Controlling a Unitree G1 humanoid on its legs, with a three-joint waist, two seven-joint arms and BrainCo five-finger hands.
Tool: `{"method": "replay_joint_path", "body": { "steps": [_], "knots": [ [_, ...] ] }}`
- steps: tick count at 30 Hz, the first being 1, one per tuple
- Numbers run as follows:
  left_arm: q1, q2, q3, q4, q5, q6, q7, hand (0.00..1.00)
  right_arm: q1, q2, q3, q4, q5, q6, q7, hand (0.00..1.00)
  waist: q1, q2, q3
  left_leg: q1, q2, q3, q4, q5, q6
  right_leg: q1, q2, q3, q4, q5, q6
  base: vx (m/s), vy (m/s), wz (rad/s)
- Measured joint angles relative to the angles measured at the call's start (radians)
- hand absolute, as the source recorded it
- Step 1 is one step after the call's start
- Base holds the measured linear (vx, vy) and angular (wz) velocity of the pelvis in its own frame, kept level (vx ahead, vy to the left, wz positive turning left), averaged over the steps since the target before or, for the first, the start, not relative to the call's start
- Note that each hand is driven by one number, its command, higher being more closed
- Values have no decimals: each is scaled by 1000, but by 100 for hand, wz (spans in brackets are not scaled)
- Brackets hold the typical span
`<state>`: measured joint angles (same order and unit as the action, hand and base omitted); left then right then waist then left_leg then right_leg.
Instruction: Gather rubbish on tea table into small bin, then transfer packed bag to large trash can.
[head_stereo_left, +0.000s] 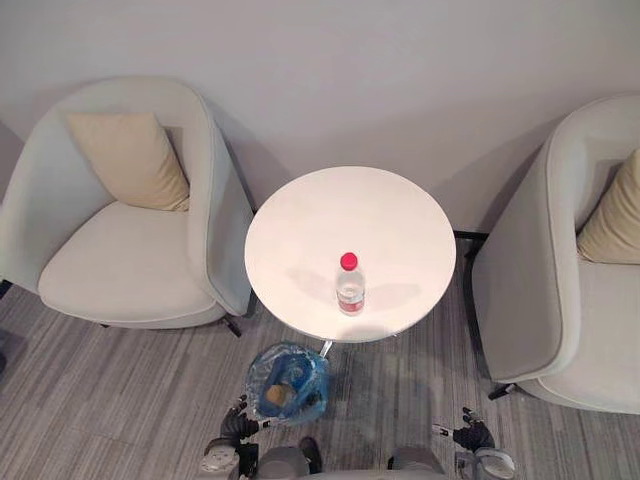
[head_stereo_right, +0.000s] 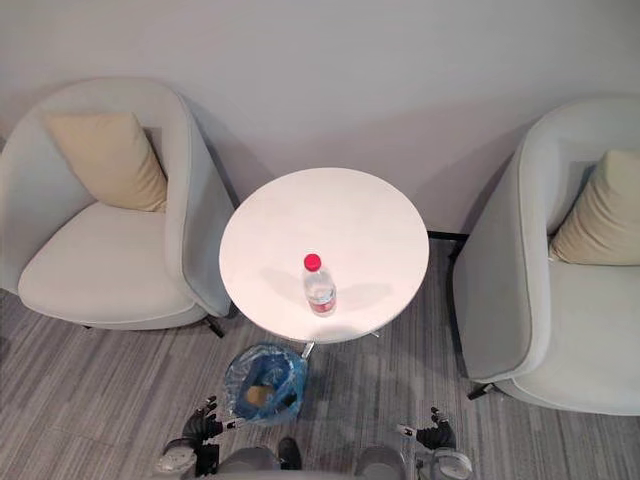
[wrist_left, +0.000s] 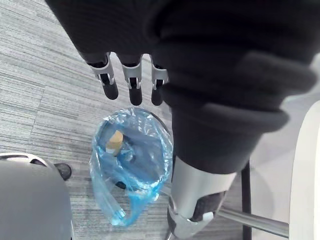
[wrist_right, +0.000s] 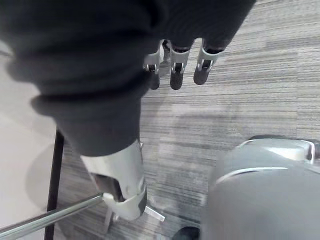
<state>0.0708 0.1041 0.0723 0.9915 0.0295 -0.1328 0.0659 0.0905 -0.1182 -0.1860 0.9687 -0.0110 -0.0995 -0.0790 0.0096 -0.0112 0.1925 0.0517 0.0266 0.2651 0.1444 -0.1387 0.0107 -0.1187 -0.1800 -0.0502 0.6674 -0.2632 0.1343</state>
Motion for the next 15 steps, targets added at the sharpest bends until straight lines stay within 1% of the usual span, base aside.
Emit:
{"method": "replay_joint_path", "body": {
  "steps": [1,2,3,4,5,6,7,8,9,10,13,14,15],
  "knots": [
    [-3,-1,0,0,0,0,1,0,18,2,1,0,0,0,7,0,3,-5,-2,6,16,-15,7,-1,-7,-21,34,49,-29,-36,-26,164,-31,60],
    [2,5,1,0,0,0,1,0,21,2,0,-1,0,0,13,0,3,-3,-1,7,26,-32,12,-1,-11,-45,64,85,-83,-41,-40,169,-58,53],
    [4,9,2,0,0,-1,1,0,25,2,0,-1,0,0,14,0,3,-12,-2,8,24,-43,15,-1,-15,-48,76,93,-136,-30,-46,176,-95,60],
    [5,21,8,-1,0,-3,0,0,36,5,0,-1,1,0,14,0,3,-46,-15,8,11,-62,27,-10,-31,-42,72,99,-247,66,-65,198,-108,50],
    [-2,9,19,5,0,1,2,0,40,2,-2,10,1,1,14,0,5,-37,-20,9,17,-84,41,-21,-48,-28,82,87,-252,64,-62,252,-125,36],
    [7,-5,20,4,0,-3,0,0,35,-9,-3,10,1,-1,14,0,8,-20,-32,9,35,-88,40,-22,-54,-11,91,85,-271,66,-66,212,-90,15],
    [9,-11,22,4,0,-3,0,0,30,-10,-2,9,1,-1,14,0,7,-13,-34,11,45,-88,36,-23,-56,-4,96,83,-283,66,-66,171,-76,-1],
    [11,-22,22,4,0,-3,0,0,23,-7,-2,6,2,-3,15,0,6,0,-38,15,49,-92,29,-23,-56,8,107,78,-302,71,-73,107,-53,2],
    [12,-31,21,5,0,-3,0,0,23,-4,-2,6,2,-3,16,0,6,6,-40,16,56,-98,29,-23,-56,18,112,71,-318,75,-78,107,-73,5],
    [13,-40,21,5,0,-3,0,0,28,-1,-2,8,2,-2,16,0,6,10,-42,23,62,-101,28,-23,-56,35,118,65,-335,77,-81,91,-63,8],
    [15,-44,19,10,0,-3,-1,0,43,-3,-2,10,2,-2,14,0,3,9,-44,44,68,-128,9,-21,-60,83,124,47,-377,84,-84,49,-36,15],
    [15,-44,18,11,0,-3,0,0,45,-7,-2,10,1,-2,13,0,4,9,-45,51,68,-130,-7,-14,-70,97,125,41,-402,97,-84,14,16,14],
    [15,-43,17,11,0,-3,0,0,43,-9,-1,9,1,-3,13,0,5,9,-47,50,68,-134,-8,-13,-71,98,125,39,-418,107,-82,18,39,9]
  ]
}}
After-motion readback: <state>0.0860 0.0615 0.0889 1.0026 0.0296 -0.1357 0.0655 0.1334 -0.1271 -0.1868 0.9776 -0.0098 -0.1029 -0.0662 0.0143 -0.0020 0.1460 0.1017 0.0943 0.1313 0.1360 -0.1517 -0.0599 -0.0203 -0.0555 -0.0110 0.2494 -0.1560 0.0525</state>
